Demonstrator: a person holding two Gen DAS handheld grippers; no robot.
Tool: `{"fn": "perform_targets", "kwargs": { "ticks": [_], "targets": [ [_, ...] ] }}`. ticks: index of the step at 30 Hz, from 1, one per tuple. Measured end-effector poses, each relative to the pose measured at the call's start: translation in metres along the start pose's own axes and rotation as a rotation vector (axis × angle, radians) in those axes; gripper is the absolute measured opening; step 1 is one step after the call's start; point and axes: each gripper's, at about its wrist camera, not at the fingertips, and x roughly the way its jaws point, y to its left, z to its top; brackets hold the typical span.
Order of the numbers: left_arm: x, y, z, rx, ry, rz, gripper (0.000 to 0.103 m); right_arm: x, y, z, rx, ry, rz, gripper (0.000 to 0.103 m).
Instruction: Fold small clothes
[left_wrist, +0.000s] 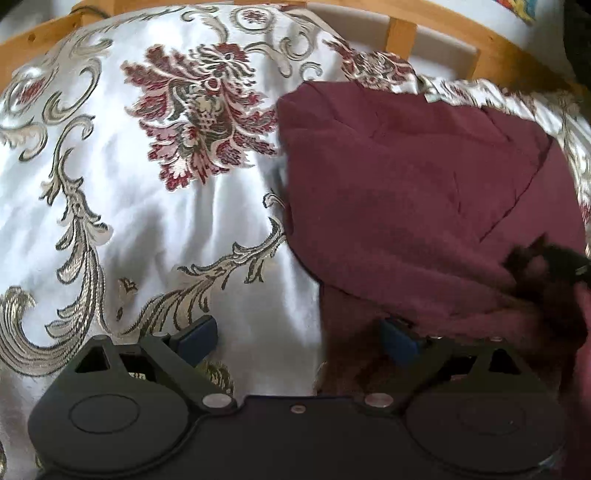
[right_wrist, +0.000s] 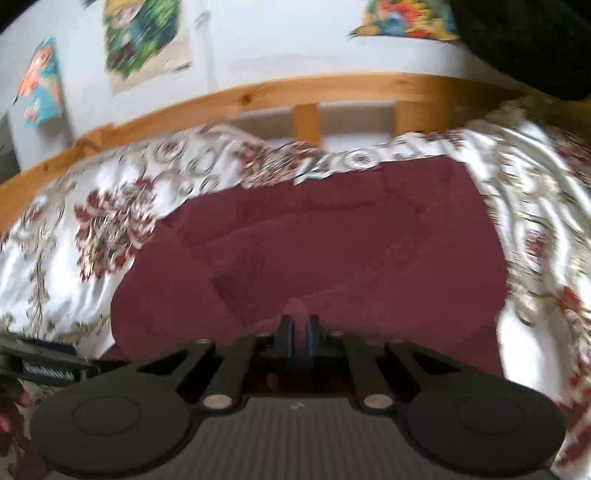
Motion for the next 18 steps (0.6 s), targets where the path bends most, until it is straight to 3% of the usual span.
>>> {"fn": "perform_targets", "kwargs": {
  "ticks": [5, 10, 14, 18],
  "targets": [
    [0.0, -0.004, -0.002, 0.035, 0.004, 0.014, 0.095, -0.075, -0.038, -0.004, 0.197, -0.06, -0.078, 0.008],
    [-0.004, 0.002, -0.003, 0.0, 0.012, -0.004, 0.095, -0.145, -0.05, -0.027, 0.228, -0.065, -0.083, 0.01],
    [-0.01, 0.006, -0.005, -0.045, 0.017, -0.026, 0.095, -0.176, -0.047, -0.042, 0.272, -0.06, -0.089, 0.014],
    [-0.016, 0.008, -0.008, -0.072, 0.016, -0.049, 0.096, -0.186, -0.036, -0.044, 0.207, -0.078, -0.087, 0.054]
  ]
}}
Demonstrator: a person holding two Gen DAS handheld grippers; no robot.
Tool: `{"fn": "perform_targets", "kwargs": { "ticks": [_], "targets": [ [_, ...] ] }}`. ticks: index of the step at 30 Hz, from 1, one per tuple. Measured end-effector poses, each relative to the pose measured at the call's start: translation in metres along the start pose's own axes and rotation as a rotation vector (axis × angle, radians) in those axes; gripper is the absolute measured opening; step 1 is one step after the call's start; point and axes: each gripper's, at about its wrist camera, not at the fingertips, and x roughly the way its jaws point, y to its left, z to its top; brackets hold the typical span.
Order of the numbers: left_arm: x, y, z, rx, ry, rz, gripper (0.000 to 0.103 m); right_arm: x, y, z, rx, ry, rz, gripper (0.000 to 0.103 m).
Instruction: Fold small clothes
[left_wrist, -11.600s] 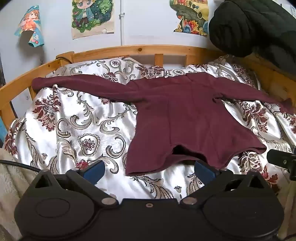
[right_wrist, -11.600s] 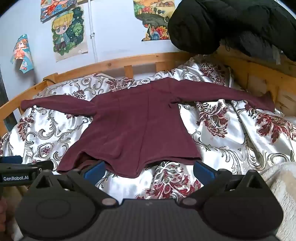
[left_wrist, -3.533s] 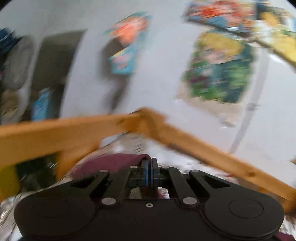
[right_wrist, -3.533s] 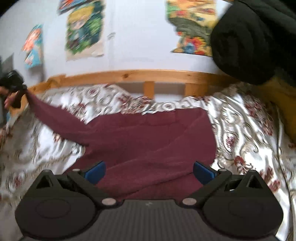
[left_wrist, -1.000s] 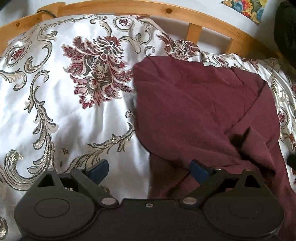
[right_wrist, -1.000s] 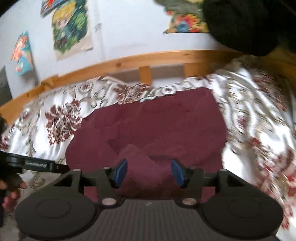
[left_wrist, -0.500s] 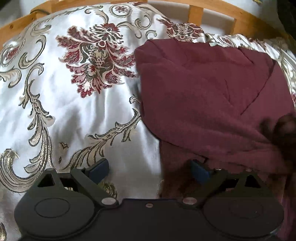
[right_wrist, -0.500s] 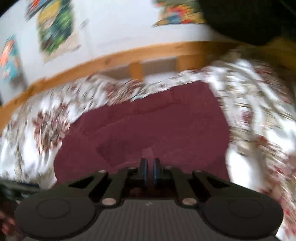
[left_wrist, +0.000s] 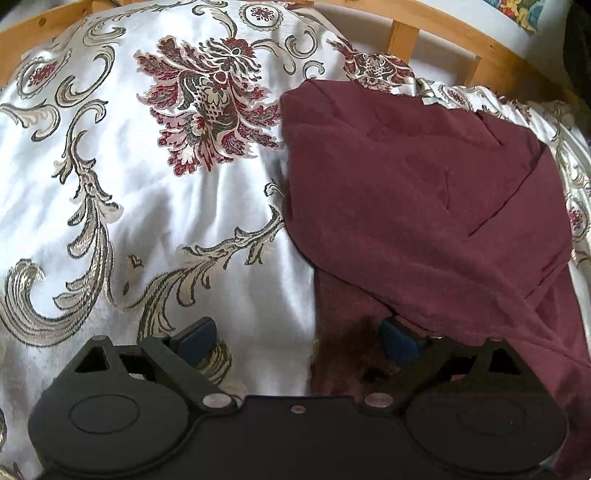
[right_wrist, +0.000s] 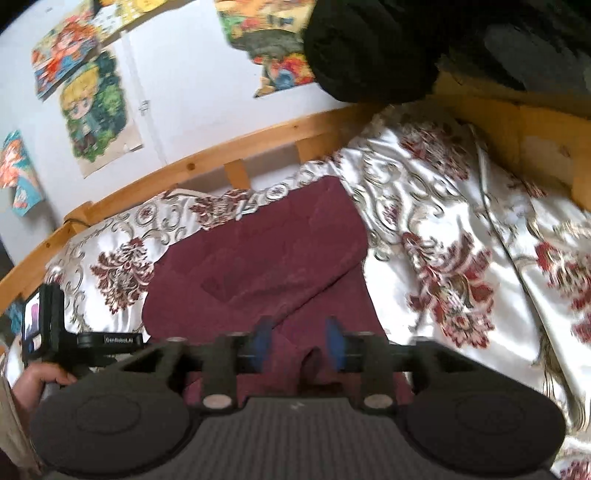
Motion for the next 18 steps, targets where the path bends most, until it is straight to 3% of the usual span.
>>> {"fn": "perform_targets", "kwargs": {
  "ticks": [5, 8, 11, 14, 18],
  "targets": [
    [-0.006, -0.001, 0.004, -0.065, -0.016, -0.081, 0.1, 0.04, 0.017, 0.006, -0.126, 0.043, 0.015, 0.065],
    [-0.007, -0.006, 0.006, -0.042, -0.062, -0.106, 0.102, 0.074, 0.026, 0.005, -0.223, 0.054, -0.051, 0.064],
    [0.002, -0.011, 0.007, 0.009, -0.071, -0.084, 0.102, 0.104, 0.024, 0.003, -0.256, 0.111, -0.082, 0.064],
    [0.015, -0.012, 0.005, 0.033, -0.028, -0.046, 0.102, 0.116, 0.023, -0.004, -0.256, 0.214, -0.089, 0.064],
    [0.021, -0.016, 0.003, 0.08, -0.014, -0.008, 0.102, 0.103, 0.029, -0.018, -0.296, 0.293, 0.018, 0.065]
  ]
}}
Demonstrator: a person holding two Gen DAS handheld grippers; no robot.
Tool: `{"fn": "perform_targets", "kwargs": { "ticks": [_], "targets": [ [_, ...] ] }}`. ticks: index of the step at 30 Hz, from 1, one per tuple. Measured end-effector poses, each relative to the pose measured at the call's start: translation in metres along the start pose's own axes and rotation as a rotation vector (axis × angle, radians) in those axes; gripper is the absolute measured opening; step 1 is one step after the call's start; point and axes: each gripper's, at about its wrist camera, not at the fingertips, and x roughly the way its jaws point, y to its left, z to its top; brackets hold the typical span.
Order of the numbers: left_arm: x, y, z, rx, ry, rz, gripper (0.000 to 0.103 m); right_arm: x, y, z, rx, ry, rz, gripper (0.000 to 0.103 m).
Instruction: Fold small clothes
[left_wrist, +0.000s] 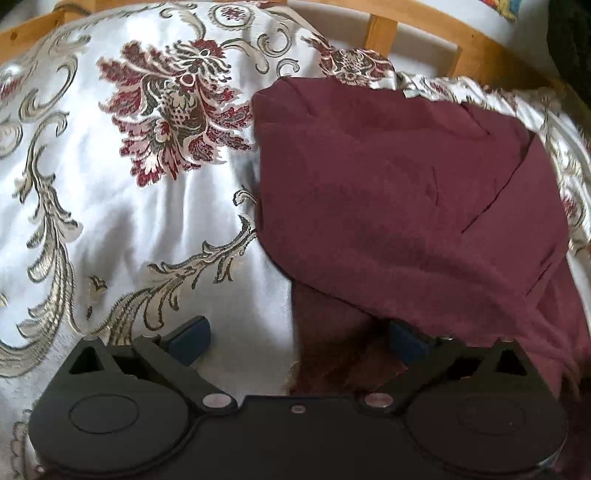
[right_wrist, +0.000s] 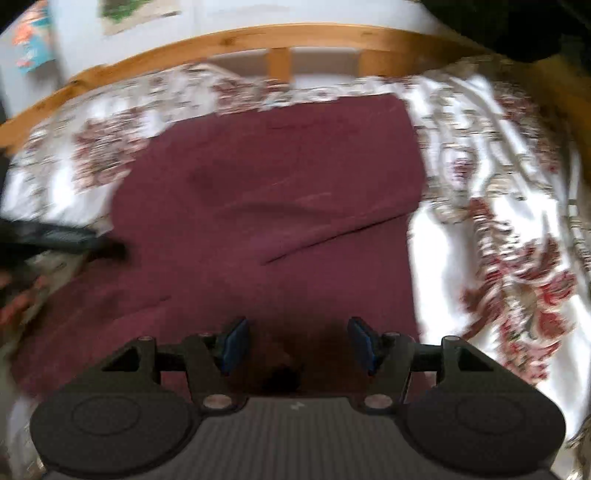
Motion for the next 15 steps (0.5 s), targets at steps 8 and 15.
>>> {"fn": "perform_targets", "kwargs": {
  "ticks": [8, 15],
  "targets": [
    [-0.009, 0.006, -0.004, -0.001, 0.05, 0.067, 0.102, -0.049, 0.041, -0.017, -0.169, -0.103, 0.095, 0.075],
    [-0.023, 0.016, -0.002, -0.144, 0.007, -0.055, 0.102, -0.013, -0.015, 0.014, 0.067, -0.186, 0.046, 0.069]
  ]
}}
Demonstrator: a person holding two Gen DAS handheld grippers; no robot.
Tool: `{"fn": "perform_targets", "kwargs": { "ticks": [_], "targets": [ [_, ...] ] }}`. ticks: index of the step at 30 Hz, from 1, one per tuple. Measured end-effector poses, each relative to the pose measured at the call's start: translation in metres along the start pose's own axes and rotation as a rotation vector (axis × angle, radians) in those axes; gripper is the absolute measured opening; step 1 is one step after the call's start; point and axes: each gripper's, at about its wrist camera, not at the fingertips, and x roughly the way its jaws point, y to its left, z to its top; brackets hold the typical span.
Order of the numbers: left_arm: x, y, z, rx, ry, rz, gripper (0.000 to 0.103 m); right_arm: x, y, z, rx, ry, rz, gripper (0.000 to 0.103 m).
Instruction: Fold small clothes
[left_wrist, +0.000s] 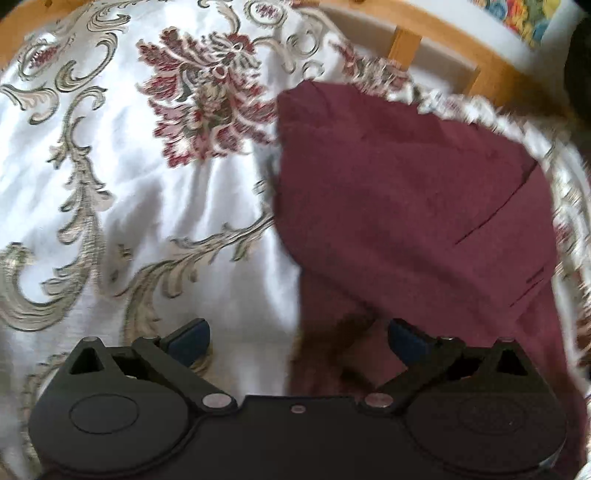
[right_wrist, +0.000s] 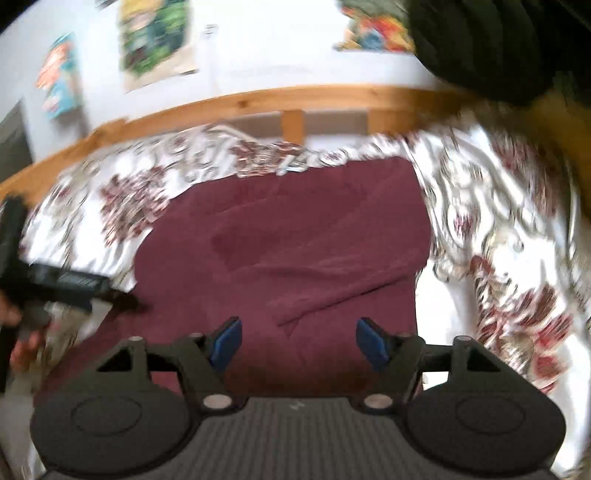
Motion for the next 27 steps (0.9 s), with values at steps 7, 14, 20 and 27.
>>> {"fn": "perform_targets", "kwargs": {
  "ticks": [7, 14, 20, 27],
  "targets": [
    [0.023, -0.018, 0.0, 0.116, 0.008, 0.102, 0.102, 0.052, -0.009, -0.003, -0.012, 0.104, 0.07, 0.012],
    [0.024, -0.007, 0.006, 0.092, -0.022, 0.158, 0.102, 0.043, -0.003, -0.003, -0.101, 0.028, -0.034, 0.003],
    [0.021, 0.008, 0.012, 0.011, -0.05, 0.157, 0.102, 0.045, -0.011, -0.004, -0.085, 0.033, -0.076, 0.001],
    [0.008, 0.0, 0.007, 0.045, -0.05, 0.154, 0.102, 0.032, 0.008, -0.012, -0.154, 0.057, -0.046, 0.056]
  ]
}}
